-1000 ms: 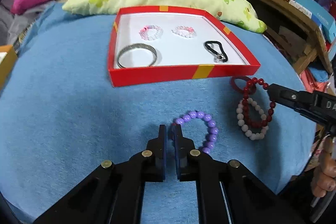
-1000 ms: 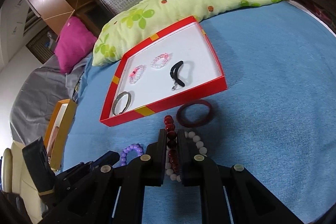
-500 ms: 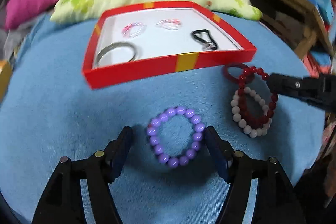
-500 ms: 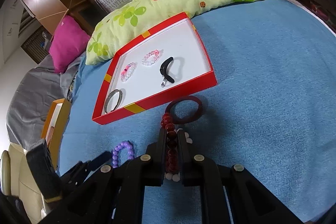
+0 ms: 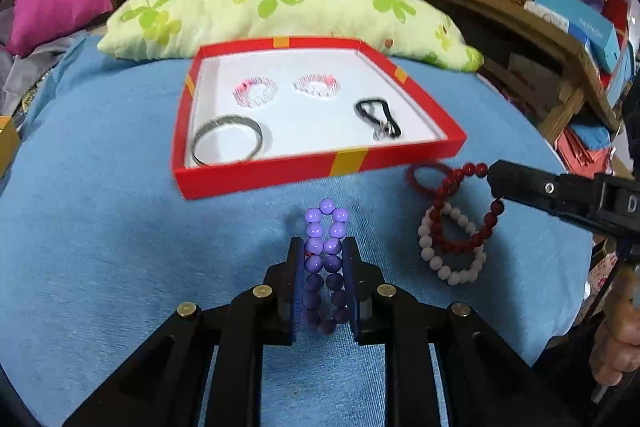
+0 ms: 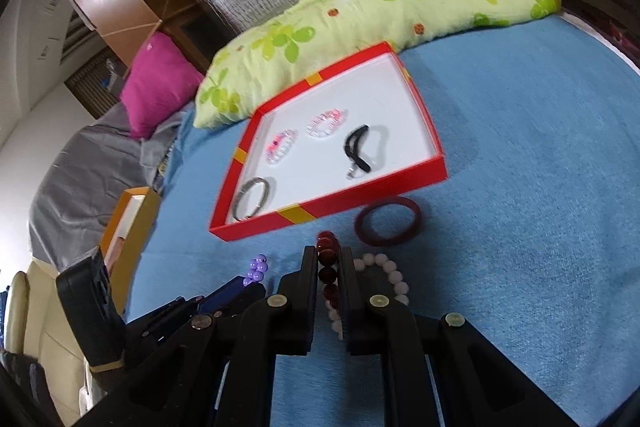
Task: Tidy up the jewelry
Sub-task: 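Carry the purple and red bracelets into the red box and open both tools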
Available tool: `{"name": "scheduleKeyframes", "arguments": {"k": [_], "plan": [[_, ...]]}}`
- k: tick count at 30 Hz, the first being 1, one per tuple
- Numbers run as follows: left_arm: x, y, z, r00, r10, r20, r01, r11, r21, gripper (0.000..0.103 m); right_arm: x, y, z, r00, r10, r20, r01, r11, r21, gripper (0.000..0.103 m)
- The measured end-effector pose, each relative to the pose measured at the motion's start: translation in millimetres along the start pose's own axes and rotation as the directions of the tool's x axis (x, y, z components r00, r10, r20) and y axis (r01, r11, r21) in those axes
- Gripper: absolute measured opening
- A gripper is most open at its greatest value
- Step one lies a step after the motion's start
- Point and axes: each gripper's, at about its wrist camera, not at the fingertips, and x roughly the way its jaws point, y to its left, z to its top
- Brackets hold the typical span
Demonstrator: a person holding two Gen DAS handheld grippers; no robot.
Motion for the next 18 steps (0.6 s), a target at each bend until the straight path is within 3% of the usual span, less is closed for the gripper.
{"name": "scheduleKeyframes", "arguments": {"k": [10,18], "plan": [[-18,4,12,0.998,0.002,0.058,0.000,1.000,-0.030,0.020,-10,21,6,0.993,0.087,0.074,-0.084,0.996,-0.040,0.011],[-15,1,37,0.997,-0.017,0.081,0.017,1.000,-0.008,0.020,-11,22,27,0.988,0.097,0.118,-0.095,0.995,-0.026,0.011]]}}
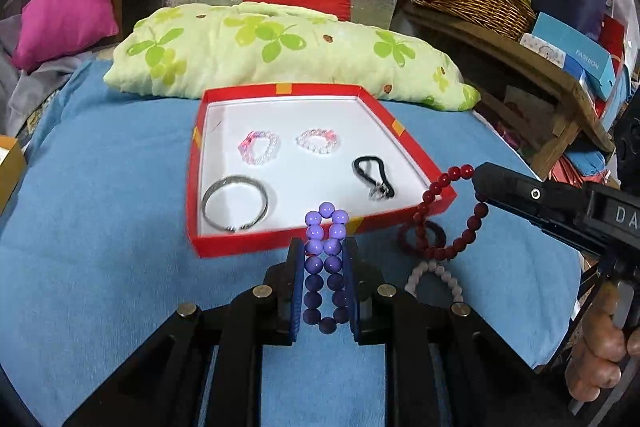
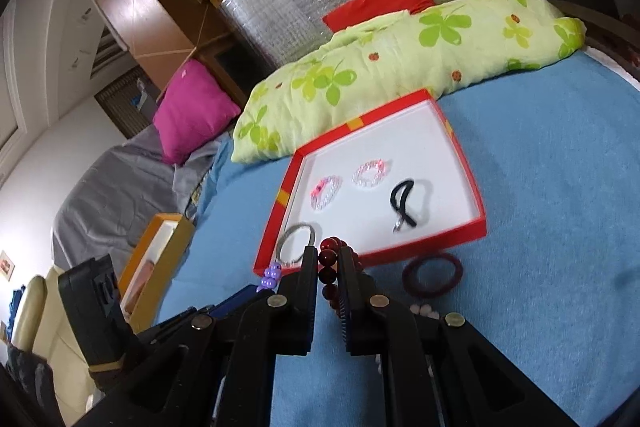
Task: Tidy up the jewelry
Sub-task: 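Carry the purple and red bracelets into the red box and open both tools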
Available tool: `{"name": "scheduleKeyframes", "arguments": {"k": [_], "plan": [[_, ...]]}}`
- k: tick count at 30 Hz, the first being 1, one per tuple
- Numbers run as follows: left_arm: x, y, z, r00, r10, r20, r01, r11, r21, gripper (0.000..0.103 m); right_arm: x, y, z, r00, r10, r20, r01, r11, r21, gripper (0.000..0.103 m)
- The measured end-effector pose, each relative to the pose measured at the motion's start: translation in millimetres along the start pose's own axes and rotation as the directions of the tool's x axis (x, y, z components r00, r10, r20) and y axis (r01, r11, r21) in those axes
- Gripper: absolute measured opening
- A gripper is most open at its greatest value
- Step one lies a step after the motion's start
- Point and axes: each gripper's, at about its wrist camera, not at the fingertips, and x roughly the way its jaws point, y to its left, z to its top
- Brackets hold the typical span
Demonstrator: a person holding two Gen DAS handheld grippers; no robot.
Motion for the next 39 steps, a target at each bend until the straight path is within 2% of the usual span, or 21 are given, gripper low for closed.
{"name": "scheduleKeyframes", "arguments": {"k": [7,13,17,22,26,30,33,38,39], "plan": [[21,5,24,1.000,0.008,-0.004,-0.008,1.000,0.009,0.020,19,-13,23,0.999,0.040,-0.009,-0.040,0.996,0.078,0.011],[50,10,36,0.999,-0.016,-0.050,0.017,1.000,0.003,0.020,30,-22,49,0.999,0.028,0.041,-0.032,0.995,0.099,0.011],[67,10,42,0.995,-0.059,-0.081,0.057,0.998,-0.032,0.020,46,-30,70,0.998,-0.007,0.062,0.001,0.994,0.109,0.011],[81,1,48,0.994,-0.067,-0.092,0.064,0.998,-0.027,0.020,74,-46,89,0.997,-0.051,0.058,0.042,0.989,0.138,0.011],[94,-1,50,0.993,-0.041,-0.112,0.038,0.999,-0.025,0.020,100,-59,98,0.996,-0.077,0.036,0.070,0.984,0.162,0.011],[101,0,50,0.991,-0.031,-0.130,0.026,0.999,-0.035,0.019,121,-67,105,0.998,-0.061,0.016,0.057,0.979,0.194,0.011],[104,-1,49,0.989,-0.031,-0.142,0.027,0.999,-0.028,0.019,130,-70,108,0.997,-0.079,0.012,0.075,0.978,0.193,0.011],[107,1,47,0.988,0.008,-0.156,-0.011,1.000,-0.014,0.020,137,-88,104,0.990,-0.139,-0.021,0.140,0.965,0.223,0.011],[107,1,46,0.987,0.014,-0.157,-0.015,1.000,-0.008,0.020,137,-92,104,0.990,-0.141,-0.028,0.144,0.962,0.231,0.014]]}}
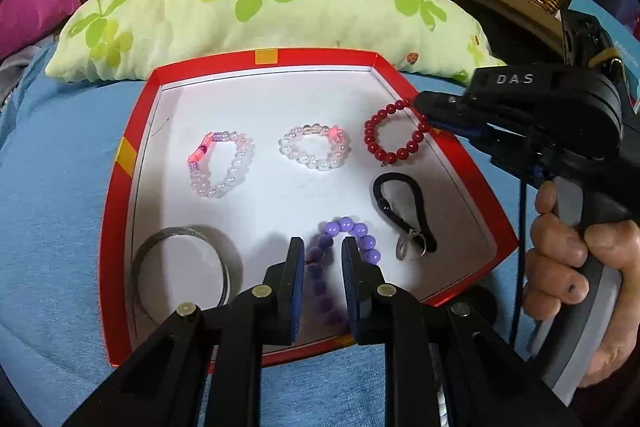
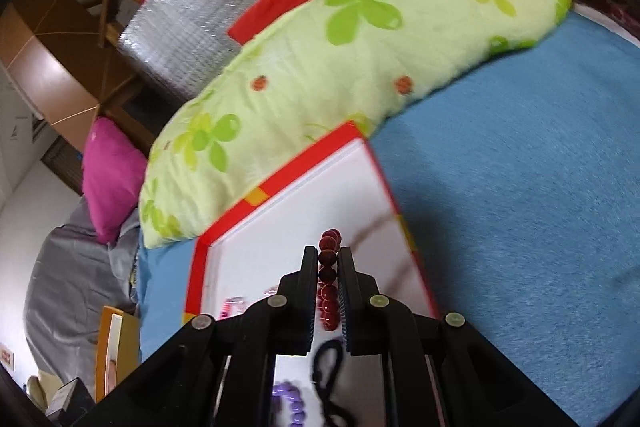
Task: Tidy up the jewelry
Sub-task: 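Carry the purple and red bracelets into the red box and open both tools, then withdraw both tools from the box toward the white bead bracelet and dark red bangle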
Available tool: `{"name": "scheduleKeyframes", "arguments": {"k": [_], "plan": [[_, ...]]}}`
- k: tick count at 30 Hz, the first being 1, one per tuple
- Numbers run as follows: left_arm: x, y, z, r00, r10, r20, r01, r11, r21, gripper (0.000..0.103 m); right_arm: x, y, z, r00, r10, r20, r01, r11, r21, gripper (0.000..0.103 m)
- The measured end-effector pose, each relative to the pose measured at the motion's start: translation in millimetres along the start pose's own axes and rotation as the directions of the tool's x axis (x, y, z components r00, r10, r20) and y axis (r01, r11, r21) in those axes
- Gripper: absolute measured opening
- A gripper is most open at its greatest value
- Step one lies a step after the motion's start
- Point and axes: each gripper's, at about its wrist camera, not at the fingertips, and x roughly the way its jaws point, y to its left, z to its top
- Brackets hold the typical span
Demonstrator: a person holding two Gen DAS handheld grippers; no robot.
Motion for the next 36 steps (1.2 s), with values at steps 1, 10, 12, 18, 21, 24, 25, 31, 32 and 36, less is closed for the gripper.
{"name": "scheduleKeyframes", "arguments": {"k": [1,10,12,18,21,24,25,31,32,36], "plan": [[-1,-1,-1,1.000,0.005,0.001,-0.005,1.000,0.007,0.020,-1,-3,1,1.000,-0.001,-0.006,0.001,1.000,0.012,0.014],[-26,3,-15,0.997,0.058,0.050,-0.060,0.997,0.056,0.040,-32,-3,0,1.000,0.001,-0.015,-0.001,1.000,-0.014,0.024],[-34,8,-19,0.996,0.070,0.057,-0.073,0.996,0.053,0.040,-43,0,-3,1.000,0.001,-0.018,-0.002,0.999,-0.043,0.024],[-49,11,-36,0.995,0.084,0.057,-0.087,0.994,0.061,0.052,-76,2,-24,0.999,-0.034,-0.032,0.031,0.994,-0.106,0.032],[-57,6,-49,0.993,0.095,0.065,-0.100,0.991,0.086,0.056,-90,0,-33,0.998,-0.057,-0.032,0.052,0.992,-0.115,0.032],[-62,3,-60,0.992,0.112,0.063,-0.118,0.987,0.110,0.056,-102,-5,-43,0.997,-0.070,-0.044,0.065,0.991,-0.120,0.032],[-63,2,-64,0.991,0.118,0.062,-0.125,0.985,0.119,0.056,-107,-8,-47,0.996,-0.079,-0.047,0.073,0.990,-0.118,0.032],[-70,1,-87,0.987,0.157,0.046,-0.162,0.976,0.147,0.057,-131,-24,-77,0.990,-0.109,-0.089,0.102,0.991,-0.083,0.032],[-72,1,-89,0.986,0.158,0.047,-0.163,0.975,0.149,0.057,-134,-27,-83,0.988,-0.116,-0.100,0.108,0.991,-0.082,0.033],[-83,0,-100,0.988,0.148,0.053,-0.155,0.976,0.154,0.063,-139,-34,-103,0.981,-0.133,-0.143,0.123,0.990,-0.075,0.033]]}}
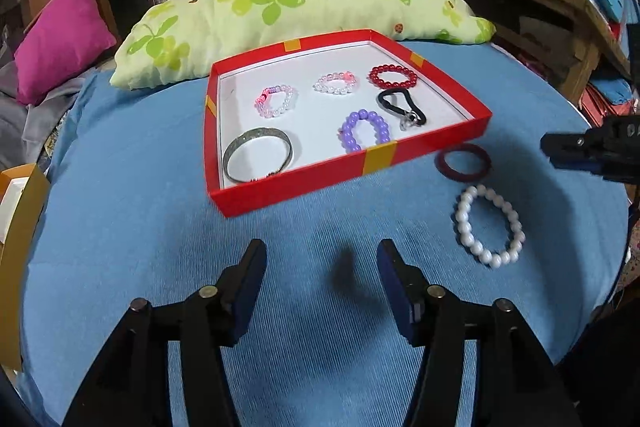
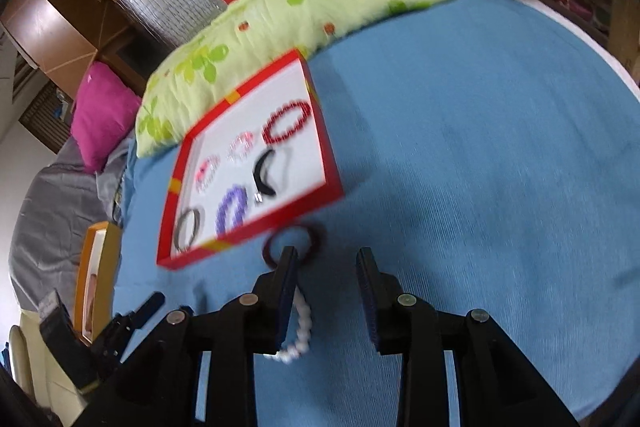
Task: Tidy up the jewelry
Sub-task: 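Withdraw both tools from the box toward the white bead bracelet and dark red bangle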
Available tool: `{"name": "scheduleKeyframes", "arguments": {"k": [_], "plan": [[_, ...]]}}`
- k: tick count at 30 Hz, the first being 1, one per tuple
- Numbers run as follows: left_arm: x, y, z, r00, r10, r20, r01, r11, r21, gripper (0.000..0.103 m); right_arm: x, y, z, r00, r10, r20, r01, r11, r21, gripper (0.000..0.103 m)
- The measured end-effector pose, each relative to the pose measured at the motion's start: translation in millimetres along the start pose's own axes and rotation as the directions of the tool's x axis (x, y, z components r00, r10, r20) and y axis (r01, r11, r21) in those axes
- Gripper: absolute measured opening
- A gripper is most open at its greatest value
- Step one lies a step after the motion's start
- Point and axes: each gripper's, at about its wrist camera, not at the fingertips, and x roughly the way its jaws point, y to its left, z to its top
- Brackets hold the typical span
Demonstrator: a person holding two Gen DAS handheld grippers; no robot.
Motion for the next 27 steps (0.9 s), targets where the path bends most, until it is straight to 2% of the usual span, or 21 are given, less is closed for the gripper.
{"name": "scheduleKeyframes", "arguments": {"k": [2,8,15,27], "plan": [[-4,-1,-3,1.000,0.001,0.006,-0.001,1.000,0.001,0.066,3,-2,-6,1.000,-0.011,-0.021,0.011,1.000,0.001,0.033],[-7,-2,-4,0.999,0.032,0.013,-0.032,0.999,0.019,0.067,15,0,-7,0.998,-0.035,-0.056,0.036,0.999,0.008,0.033],[-5,-3,1,1.000,0.027,0.008,-0.027,1.000,0.015,0.067,29,17,-6,0.995,-0.036,-0.095,0.034,0.999,-0.023,0.033],[-1,-18,6,1.000,0.001,0.003,-0.001,0.999,0.035,0.067,28,15,0,0.995,-0.023,-0.095,0.024,1.000,0.006,0.033]]}}
